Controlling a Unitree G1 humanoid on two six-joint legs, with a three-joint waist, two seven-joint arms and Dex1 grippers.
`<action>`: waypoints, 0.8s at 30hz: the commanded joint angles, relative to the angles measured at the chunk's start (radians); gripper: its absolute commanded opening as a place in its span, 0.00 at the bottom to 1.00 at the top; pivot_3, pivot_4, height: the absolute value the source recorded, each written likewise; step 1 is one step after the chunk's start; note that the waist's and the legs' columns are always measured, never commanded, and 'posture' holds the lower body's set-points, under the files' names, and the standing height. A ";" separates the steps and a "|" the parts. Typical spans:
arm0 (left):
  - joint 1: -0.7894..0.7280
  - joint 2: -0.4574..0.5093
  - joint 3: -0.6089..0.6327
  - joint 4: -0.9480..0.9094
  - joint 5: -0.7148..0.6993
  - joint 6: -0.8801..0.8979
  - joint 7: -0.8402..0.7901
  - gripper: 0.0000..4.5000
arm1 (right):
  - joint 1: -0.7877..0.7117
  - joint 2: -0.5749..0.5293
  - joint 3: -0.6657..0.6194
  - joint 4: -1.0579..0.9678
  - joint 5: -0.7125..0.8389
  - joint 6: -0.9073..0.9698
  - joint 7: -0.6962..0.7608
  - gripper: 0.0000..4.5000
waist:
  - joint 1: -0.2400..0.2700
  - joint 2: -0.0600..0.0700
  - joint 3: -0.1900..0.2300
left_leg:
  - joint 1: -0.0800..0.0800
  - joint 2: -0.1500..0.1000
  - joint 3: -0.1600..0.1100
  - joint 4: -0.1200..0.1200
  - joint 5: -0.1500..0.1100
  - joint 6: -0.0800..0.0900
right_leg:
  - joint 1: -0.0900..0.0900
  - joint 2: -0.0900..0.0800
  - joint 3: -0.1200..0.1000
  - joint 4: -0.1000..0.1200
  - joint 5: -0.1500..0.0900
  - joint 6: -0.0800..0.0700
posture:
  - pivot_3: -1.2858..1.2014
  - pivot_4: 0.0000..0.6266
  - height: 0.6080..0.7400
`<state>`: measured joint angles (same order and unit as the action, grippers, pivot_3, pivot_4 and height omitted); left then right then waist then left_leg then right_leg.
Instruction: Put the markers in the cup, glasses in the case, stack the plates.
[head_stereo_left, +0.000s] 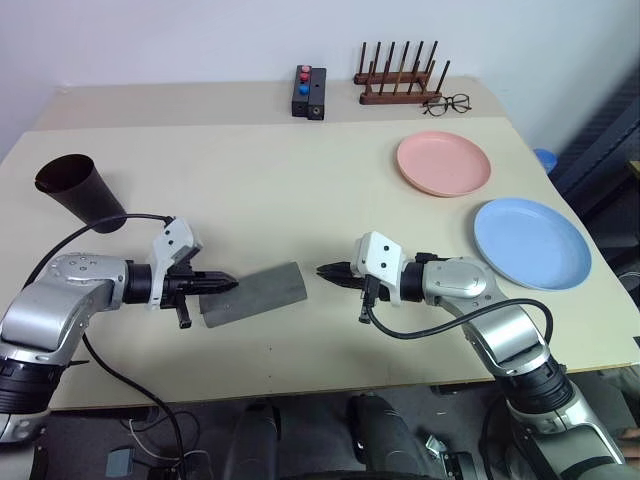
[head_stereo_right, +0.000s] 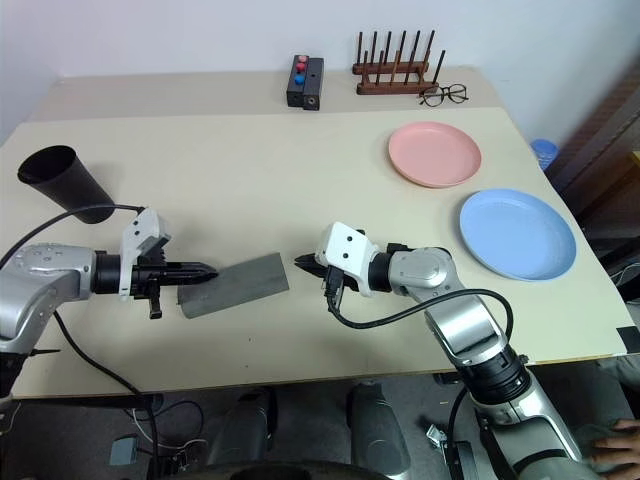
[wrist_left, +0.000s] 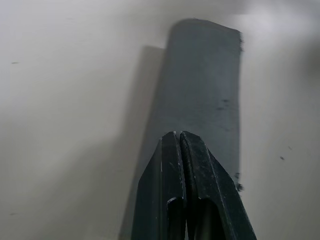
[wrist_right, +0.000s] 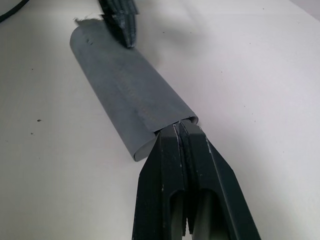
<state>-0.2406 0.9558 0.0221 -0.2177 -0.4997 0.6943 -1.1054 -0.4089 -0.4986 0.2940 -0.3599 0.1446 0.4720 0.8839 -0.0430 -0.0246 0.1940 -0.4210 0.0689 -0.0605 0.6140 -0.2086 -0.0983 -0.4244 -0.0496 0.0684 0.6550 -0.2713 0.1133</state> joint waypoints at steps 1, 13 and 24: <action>0.050 0.008 -0.007 -0.035 0.034 -0.033 0.009 0.01 | -0.008 0.004 -0.009 -0.026 0.017 -0.026 -0.001 0.00 | 0.000 0.000 0.000 | 0.000 0.000 0.000 0.000 0.000 0.000 | 0.000 0.000 0.000 0.000 0.000 0.000 | 0.52 0.24 1.00; -0.039 -0.171 0.142 -0.058 -0.049 -0.122 0.147 0.01 | -0.100 -0.018 -0.080 0.100 -0.021 -0.037 -0.063 0.00 | 0.001 0.000 0.000 | -0.001 0.000 0.000 0.001 0.000 0.000 | 0.000 0.000 0.000 0.000 0.002 0.003 | 0.52 0.24 1.00; 0.054 -0.227 0.175 -0.210 -0.155 -0.129 0.164 0.00 | -0.317 -0.092 -0.135 0.542 -0.228 -0.112 -0.299 0.61 | 0.001 0.000 0.000 | 0.000 0.000 0.000 0.001 0.000 0.000 | 0.000 0.000 0.001 0.000 0.002 0.003 | 0.52 0.24 1.00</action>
<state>-0.1882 0.7368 0.1713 -0.3789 -0.6126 0.5750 -0.9490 -0.6927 -0.5723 0.1651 0.1449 -0.0388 0.4115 0.6187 -0.0418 -0.0242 0.1942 -0.4214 0.0688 -0.0601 0.6151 -0.2085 -0.0982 -0.4241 -0.0494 0.0692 0.6551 -0.2693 0.1164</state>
